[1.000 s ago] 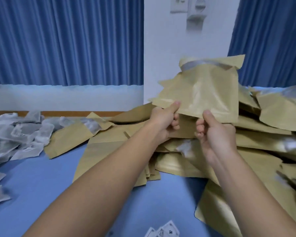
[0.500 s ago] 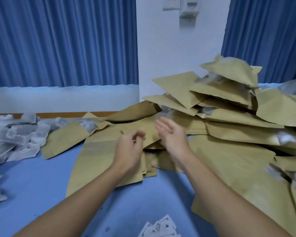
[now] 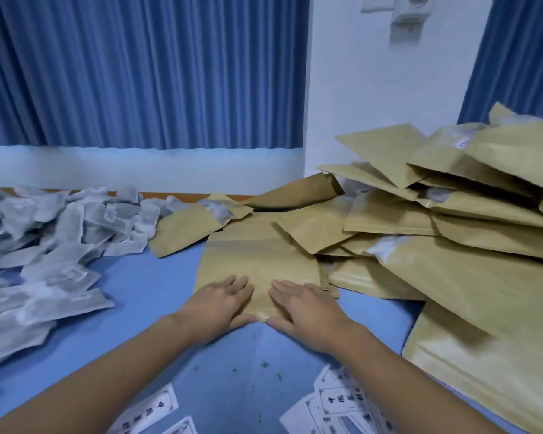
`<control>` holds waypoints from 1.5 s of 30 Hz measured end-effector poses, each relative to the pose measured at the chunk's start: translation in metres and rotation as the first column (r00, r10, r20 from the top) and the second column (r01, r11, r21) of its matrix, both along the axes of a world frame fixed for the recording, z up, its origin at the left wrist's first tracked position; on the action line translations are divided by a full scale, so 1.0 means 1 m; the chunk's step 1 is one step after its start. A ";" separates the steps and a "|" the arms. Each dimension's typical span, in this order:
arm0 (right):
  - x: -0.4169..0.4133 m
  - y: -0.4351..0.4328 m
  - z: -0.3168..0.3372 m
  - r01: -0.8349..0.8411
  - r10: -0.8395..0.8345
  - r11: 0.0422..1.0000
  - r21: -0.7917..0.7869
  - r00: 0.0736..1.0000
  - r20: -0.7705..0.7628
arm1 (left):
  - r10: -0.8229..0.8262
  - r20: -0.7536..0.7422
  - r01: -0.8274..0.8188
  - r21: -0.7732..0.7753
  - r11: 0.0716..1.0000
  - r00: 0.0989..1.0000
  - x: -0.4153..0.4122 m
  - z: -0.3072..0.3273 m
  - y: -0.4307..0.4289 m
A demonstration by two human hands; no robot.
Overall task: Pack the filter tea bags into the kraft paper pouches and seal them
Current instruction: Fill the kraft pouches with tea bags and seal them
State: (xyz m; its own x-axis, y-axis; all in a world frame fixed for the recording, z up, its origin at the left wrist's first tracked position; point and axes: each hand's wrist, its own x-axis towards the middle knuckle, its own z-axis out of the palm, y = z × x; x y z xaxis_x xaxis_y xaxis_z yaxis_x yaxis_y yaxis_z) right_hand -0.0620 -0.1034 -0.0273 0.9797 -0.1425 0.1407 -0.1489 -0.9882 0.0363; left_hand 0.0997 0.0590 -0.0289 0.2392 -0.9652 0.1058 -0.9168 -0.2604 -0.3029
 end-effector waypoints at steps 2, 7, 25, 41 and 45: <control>-0.002 0.003 0.004 -0.025 0.024 0.994 -0.103 1.000 -0.004 | -0.025 0.039 0.022 0.057 0.998 0.999 -0.003 0.001 0.008; -0.008 0.022 0.001 -0.166 0.170 0.942 -0.290 0.985 -0.012 | -0.151 0.076 0.151 0.012 0.988 0.986 -0.011 0.001 0.030; 0.033 0.023 0.040 -0.203 0.254 0.571 0.795 0.965 0.064 | -0.600 -0.789 -0.832 -0.240 0.501 -0.134 -0.045 -0.017 0.025; 0.042 0.040 0.021 -0.222 0.137 0.912 0.345 0.958 0.252 | -0.554 -0.832 -0.761 -0.335 0.555 -0.037 -0.051 -0.015 0.032; 0.034 0.015 0.047 -0.039 -0.187 0.934 0.356 0.794 0.578 | -0.489 -0.866 -0.675 -0.423 0.605 0.105 -0.066 -0.017 0.034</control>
State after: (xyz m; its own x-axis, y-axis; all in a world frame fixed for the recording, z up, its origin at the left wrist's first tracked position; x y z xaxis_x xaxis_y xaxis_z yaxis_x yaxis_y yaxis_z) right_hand -0.0281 -0.0883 0.0195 0.6981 -0.3591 0.6194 -0.1015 -0.9060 -0.4108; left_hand 0.0336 0.0928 -0.0462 0.7536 -0.6342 0.1732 -0.1422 0.1000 0.9848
